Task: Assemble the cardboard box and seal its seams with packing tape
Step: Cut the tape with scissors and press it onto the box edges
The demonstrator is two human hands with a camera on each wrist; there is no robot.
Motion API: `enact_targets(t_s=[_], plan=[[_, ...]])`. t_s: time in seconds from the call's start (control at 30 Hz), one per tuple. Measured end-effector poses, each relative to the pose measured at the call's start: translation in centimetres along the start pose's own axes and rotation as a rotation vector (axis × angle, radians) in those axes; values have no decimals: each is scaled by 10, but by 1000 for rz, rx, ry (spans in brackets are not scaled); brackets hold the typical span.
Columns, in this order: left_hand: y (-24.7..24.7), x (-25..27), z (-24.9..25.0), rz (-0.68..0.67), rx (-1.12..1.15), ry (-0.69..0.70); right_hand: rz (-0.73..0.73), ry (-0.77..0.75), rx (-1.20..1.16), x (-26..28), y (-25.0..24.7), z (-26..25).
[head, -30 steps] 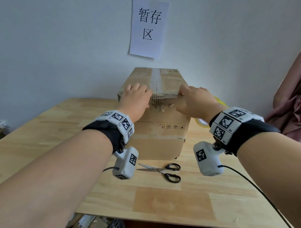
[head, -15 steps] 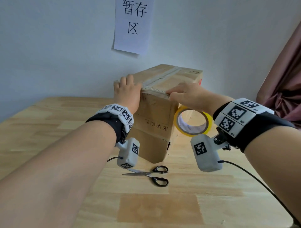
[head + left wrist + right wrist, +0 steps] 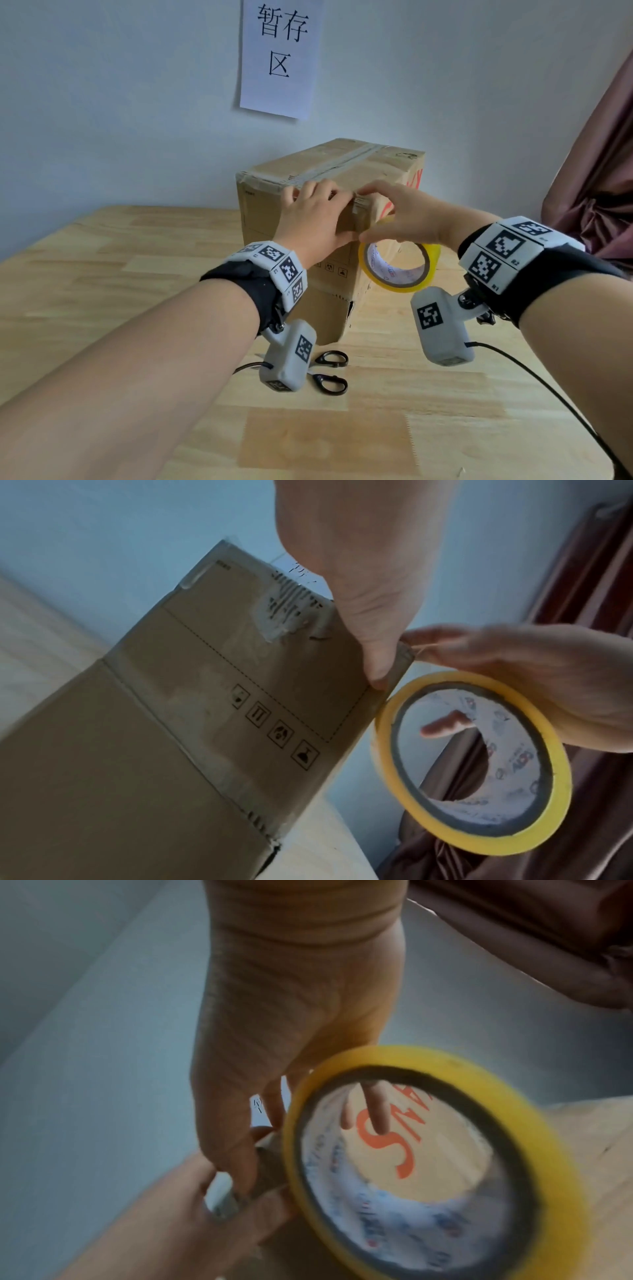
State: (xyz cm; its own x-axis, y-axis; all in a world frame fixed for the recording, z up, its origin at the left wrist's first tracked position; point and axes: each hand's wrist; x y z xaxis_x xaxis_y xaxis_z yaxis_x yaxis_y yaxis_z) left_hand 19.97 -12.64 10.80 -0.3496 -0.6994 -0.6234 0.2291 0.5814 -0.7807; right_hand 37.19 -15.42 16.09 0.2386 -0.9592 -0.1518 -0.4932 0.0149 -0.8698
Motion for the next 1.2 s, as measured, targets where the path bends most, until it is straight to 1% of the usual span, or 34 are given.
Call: enact_targets(t_s=[0.1, 0.2, 0.27, 0.37, 0.43, 0.5, 0.53, 0.63, 0.7, 0.83, 0.93, 1.0, 1.1, 1.2], plan=[[3, 1, -4, 5, -27, 35, 5, 49, -56, 6, 4, 8], [5, 1, -15, 18, -60, 69, 22, 69, -134, 4, 5, 4], [5, -1, -26, 9, -65, 58, 29, 41, -164, -1, 9, -5], [2, -5, -51, -12, -68, 16, 68, -48, -94, -11, 22, -21], [-5, -9, -69, -58, -68, -24, 120, -88, -83, -16, 32, -28], [-12, -12, -83, -149, -55, -57, 202, -68, -164, -19, 38, -32], [-14, -12, -87, -193, -30, -48, 225, -50, -225, -19, 41, -33], [-10, -9, -94, -207, 120, 36, 191, -15, -281, -17, 49, -37], [-8, -8, -94, -217, 191, 12, 192, 5, -281, -16, 54, -40], [-10, -12, -94, -275, 220, -55, 217, 69, -298, -21, 54, -44], [-10, -12, -95, -317, 251, -84, 164, 101, -231, -20, 59, -41], [-15, -10, -90, -330, 243, -75, 132, 115, -216, -18, 68, -39], [-24, -9, -81, -307, 236, -88, 136, 128, -235, -20, 77, -39], [-25, -9, -75, -203, 253, -101, 98, 142, -217, -26, 76, -40]])
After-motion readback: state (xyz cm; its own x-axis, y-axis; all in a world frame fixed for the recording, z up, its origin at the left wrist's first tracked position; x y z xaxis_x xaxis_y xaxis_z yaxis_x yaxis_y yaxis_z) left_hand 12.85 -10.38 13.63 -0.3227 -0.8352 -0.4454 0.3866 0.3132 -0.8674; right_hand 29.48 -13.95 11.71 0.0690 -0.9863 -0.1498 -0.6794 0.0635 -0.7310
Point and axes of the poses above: each hand's wrist, its own x-axis away from the middle knuckle, its own y-axis out of the palm, z = x × y, and after that the axes turned 5 degrees about z, right-handed
